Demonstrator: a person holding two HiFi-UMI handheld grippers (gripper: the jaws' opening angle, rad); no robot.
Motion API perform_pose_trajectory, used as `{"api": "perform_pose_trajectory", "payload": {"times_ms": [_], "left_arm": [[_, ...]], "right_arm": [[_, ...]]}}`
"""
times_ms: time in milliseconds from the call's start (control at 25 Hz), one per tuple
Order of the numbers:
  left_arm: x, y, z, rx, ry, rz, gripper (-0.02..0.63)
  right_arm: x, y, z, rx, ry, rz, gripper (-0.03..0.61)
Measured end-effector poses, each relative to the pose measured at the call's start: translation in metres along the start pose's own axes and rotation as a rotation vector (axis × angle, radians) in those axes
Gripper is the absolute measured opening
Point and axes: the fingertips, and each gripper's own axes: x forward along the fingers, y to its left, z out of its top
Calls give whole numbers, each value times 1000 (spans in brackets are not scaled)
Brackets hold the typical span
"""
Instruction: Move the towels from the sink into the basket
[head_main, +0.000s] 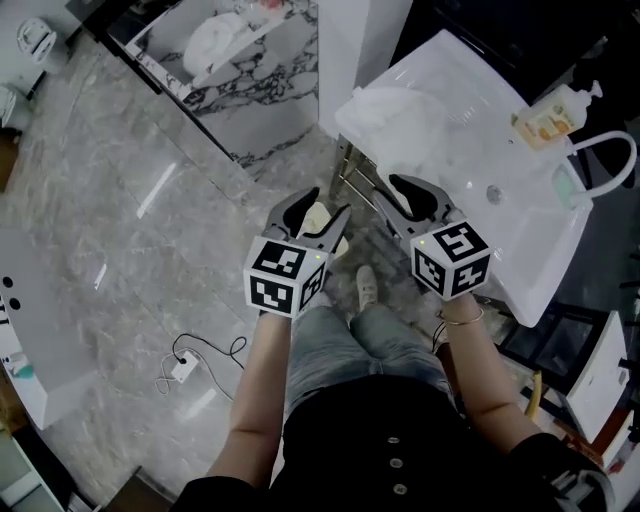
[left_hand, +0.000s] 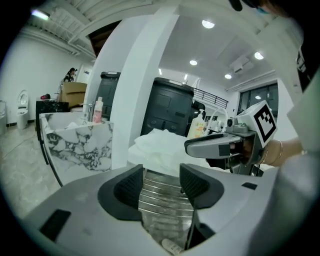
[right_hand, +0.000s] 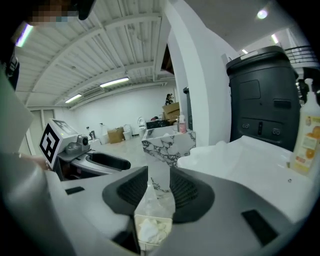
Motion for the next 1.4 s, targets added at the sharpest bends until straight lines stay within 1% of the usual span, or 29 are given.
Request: {"api": "perform_pose_trajectory", "payload": {"times_ms": [160, 440, 520, 600, 720, 840, 920, 1040, 1200, 1400], "left_arm": [[19, -17, 32, 47, -18, -16, 209], [58, -49, 72, 142, -7, -66, 212], [69, -59, 78, 169, 11, -82, 224], [81, -68, 82, 196, 29, -90, 259], [99, -83, 87, 237, 53, -99, 277], [116, -97, 86, 277, 102, -113, 285], [127, -103, 80, 298, 150, -119, 291], [142, -110, 70, 325, 199, -122, 296], [162, -120, 50, 400, 283, -125, 308], [182, -133, 35, 443, 331, -118, 311]], "right_arm": [[-19, -24, 20, 6, -55, -20, 140], [-55, -83, 40, 22, -123, -91, 140], [-65, -98, 41, 32, -137, -114, 140], [-74, -112, 40, 50, -152, -130, 140], [-86, -132, 35, 77, -165, -148, 138], [-96, -151, 29, 100, -174, -168, 139], [-101, -162, 26, 114, -181, -176, 138], [-107, -175, 21, 128, -193, -180, 138], [-114, -188, 18, 132, -216, -179, 138], [-123, -202, 9, 147, -220, -183, 138]]}}
